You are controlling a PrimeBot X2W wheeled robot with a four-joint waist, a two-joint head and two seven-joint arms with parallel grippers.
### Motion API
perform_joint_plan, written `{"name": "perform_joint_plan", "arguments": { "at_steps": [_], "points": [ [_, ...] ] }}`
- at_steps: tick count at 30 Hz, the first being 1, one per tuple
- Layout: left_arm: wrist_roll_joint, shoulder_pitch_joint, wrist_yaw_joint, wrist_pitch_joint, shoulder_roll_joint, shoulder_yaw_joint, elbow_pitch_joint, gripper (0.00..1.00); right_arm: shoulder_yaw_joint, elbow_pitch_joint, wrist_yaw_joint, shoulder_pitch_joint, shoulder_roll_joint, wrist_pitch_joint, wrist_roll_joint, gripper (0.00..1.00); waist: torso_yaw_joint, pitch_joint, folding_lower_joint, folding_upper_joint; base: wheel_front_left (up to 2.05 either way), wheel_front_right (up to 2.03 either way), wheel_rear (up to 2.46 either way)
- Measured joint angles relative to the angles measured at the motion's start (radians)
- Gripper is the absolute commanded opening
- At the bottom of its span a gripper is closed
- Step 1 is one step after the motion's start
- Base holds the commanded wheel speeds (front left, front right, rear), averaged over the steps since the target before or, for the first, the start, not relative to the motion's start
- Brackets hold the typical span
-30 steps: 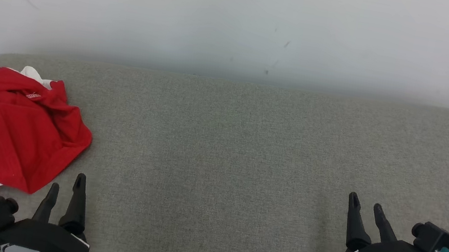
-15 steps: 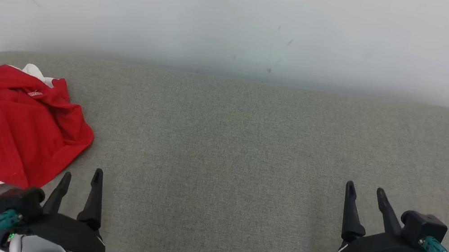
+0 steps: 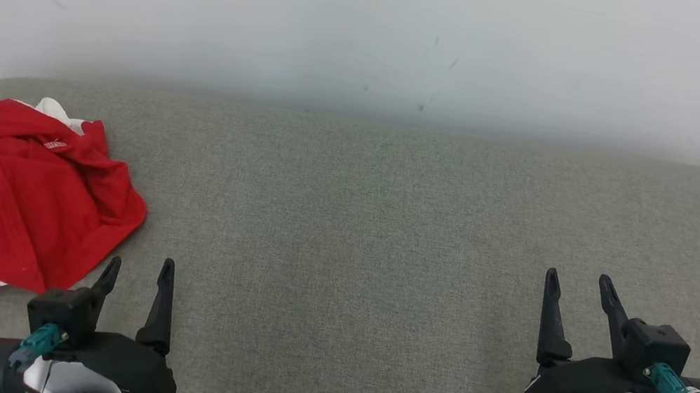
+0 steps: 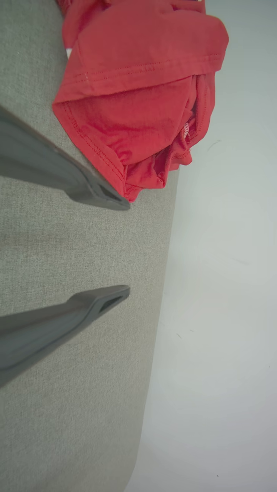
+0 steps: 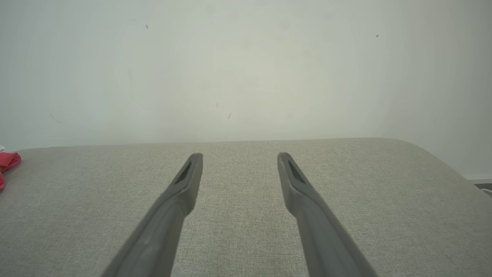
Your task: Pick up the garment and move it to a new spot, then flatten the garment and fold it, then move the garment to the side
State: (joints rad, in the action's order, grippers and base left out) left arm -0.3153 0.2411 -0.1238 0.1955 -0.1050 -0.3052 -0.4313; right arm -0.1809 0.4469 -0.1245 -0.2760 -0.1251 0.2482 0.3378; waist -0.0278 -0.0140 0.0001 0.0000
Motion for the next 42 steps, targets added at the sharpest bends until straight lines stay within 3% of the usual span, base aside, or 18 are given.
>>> {"name": "perform_joint_plan", "arguments": {
  "at_steps": [19,34,42],
  "points": [
    [0.032,0.014,0.000,-0.019,0.009,-0.014,0.034,1.00,0.037,-0.057,0.000,0.045,-0.006,-0.007,0.005,1.00,-0.047,0.007,0.0000,0.0000,0.00,0.00,0.00],
    [0.053,-0.046,0.000,-0.025,-0.003,0.049,0.065,1.00,-0.011,-0.059,0.002,0.030,0.019,-0.042,0.009,1.00,-0.231,0.012,0.0000,0.0000,0.00,0.00,0.00],
    [0.053,-0.044,0.000,-0.052,0.002,0.026,0.072,1.00,0.027,-0.078,0.001,0.059,0.007,-0.045,0.015,1.00,-0.346,0.013,0.0000,0.0000,0.00,0.00,0.00]
  ]
}}
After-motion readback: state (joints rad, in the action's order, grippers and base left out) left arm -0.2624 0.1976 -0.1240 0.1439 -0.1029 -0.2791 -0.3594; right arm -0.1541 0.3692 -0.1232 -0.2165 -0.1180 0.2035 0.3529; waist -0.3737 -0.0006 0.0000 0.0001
